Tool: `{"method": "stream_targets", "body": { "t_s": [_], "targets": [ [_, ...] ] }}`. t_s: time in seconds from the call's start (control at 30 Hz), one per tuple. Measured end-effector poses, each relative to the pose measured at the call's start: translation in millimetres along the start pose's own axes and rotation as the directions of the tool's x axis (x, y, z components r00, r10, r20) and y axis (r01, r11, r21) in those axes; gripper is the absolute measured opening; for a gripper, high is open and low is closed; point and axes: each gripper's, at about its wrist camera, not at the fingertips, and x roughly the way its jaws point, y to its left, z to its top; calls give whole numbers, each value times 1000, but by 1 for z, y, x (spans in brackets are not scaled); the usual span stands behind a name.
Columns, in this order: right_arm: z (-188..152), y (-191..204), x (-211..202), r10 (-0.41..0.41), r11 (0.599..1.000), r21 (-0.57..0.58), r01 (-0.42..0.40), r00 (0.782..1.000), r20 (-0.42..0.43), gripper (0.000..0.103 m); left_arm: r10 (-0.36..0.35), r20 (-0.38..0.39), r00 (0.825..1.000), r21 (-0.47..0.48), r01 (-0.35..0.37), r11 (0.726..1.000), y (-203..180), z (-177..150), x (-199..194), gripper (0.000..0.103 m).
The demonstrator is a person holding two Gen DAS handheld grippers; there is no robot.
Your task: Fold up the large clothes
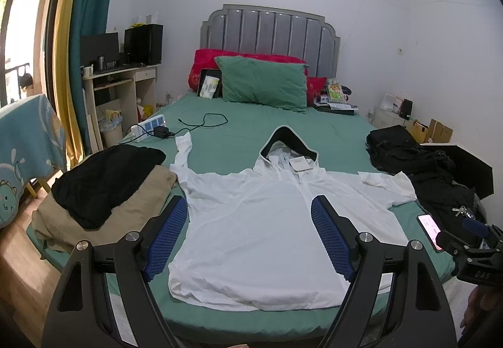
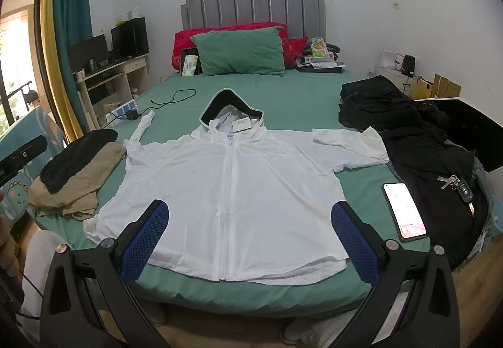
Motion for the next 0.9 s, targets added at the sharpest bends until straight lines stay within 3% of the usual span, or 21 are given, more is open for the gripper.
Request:
{"method": "stream_targets", "body": {
  "t_s": [0.9],
  "targets": [
    [1,1,0,-2,1000,-1,2,1000,-1,102,2,0,1000,-4,-2,1000,-2,-5,3,84]
  ]
}}
